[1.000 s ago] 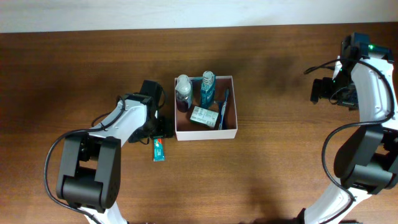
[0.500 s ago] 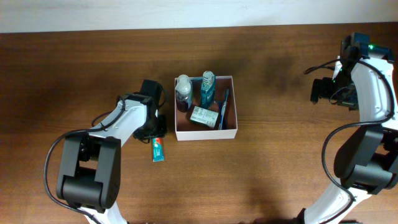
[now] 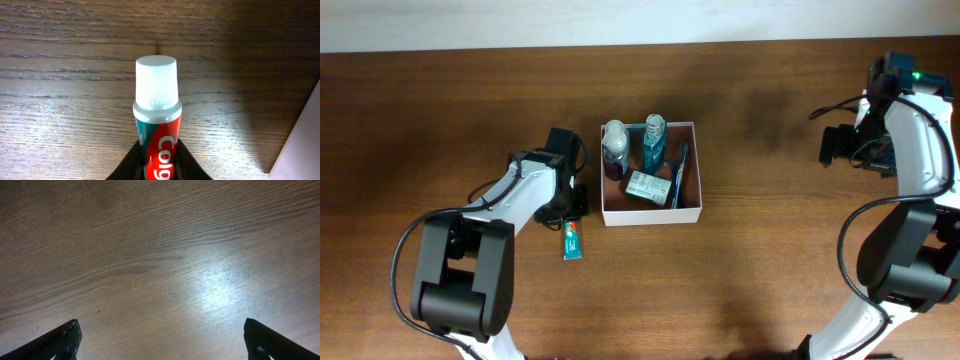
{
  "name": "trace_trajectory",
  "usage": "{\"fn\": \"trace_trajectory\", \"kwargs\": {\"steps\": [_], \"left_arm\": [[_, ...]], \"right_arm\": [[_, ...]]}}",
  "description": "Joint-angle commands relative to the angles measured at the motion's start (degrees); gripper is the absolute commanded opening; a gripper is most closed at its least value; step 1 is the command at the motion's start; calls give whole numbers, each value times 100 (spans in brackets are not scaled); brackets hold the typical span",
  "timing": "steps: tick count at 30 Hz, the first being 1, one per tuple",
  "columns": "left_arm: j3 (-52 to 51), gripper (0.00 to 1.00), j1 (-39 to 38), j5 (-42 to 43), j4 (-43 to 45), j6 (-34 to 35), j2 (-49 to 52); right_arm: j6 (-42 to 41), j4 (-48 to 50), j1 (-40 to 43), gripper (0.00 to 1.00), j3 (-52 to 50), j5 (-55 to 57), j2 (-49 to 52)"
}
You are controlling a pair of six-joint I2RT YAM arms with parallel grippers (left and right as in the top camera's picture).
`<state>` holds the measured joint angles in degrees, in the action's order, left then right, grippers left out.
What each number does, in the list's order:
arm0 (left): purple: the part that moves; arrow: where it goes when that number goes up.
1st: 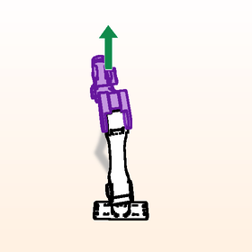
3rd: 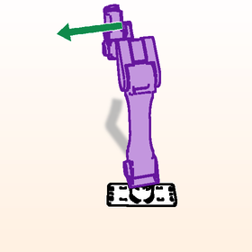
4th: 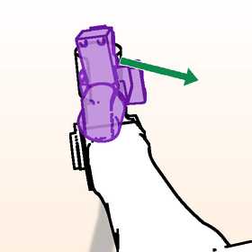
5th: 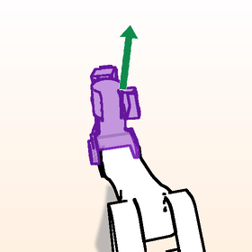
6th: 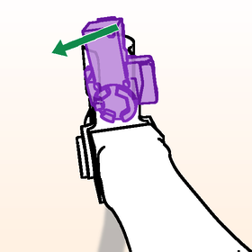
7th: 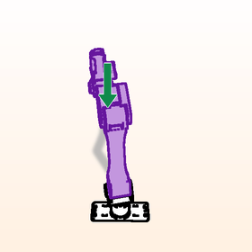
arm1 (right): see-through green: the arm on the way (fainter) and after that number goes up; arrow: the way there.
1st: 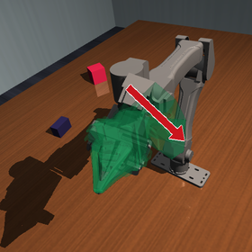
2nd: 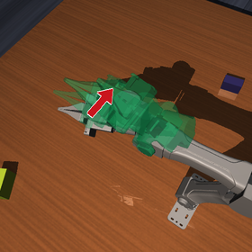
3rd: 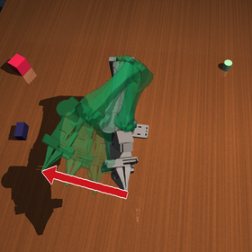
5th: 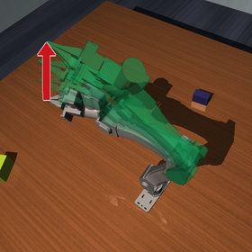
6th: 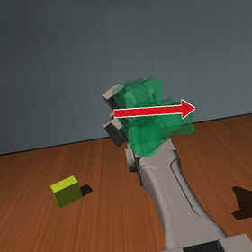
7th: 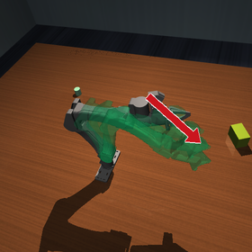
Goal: Pack container
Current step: 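Close the left gripper on the Colgate tube cap end and lift, then carry the toothpaste tube right over the pink box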
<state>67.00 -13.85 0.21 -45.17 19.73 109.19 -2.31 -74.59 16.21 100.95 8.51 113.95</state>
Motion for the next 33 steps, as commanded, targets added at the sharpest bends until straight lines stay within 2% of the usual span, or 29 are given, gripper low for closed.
{"fn": "trace_trajectory", "kwargs": {"steps": [1, 10, 19, 26, 30, 33], "left_arm": [[-98, 18, 28, 7, -50, 15, 74], [507, 19, 42, -9, -310, 11, 72], [2028, 19, 170, -39, -1121, -28, 72], [3381, 18, 170, -472, -1694, -52, 72], [4087, 16, 120, -238, -1812, -85, 72], [4433, 14, 0, 17, -1792, -431, 72]], "right_arm": [[37, 2, 33, 99, 85, -33, 31], [39, 0, 33, 99, 85, -35, 31], [39, 0, 33, 99, 85, -35, 31], [39, 0, 33, 99, 85, -33, 31], [37, 2, 33, 99, 85, -33, 31], [39, 0, 33, 99, 85, -33, 31]]}}
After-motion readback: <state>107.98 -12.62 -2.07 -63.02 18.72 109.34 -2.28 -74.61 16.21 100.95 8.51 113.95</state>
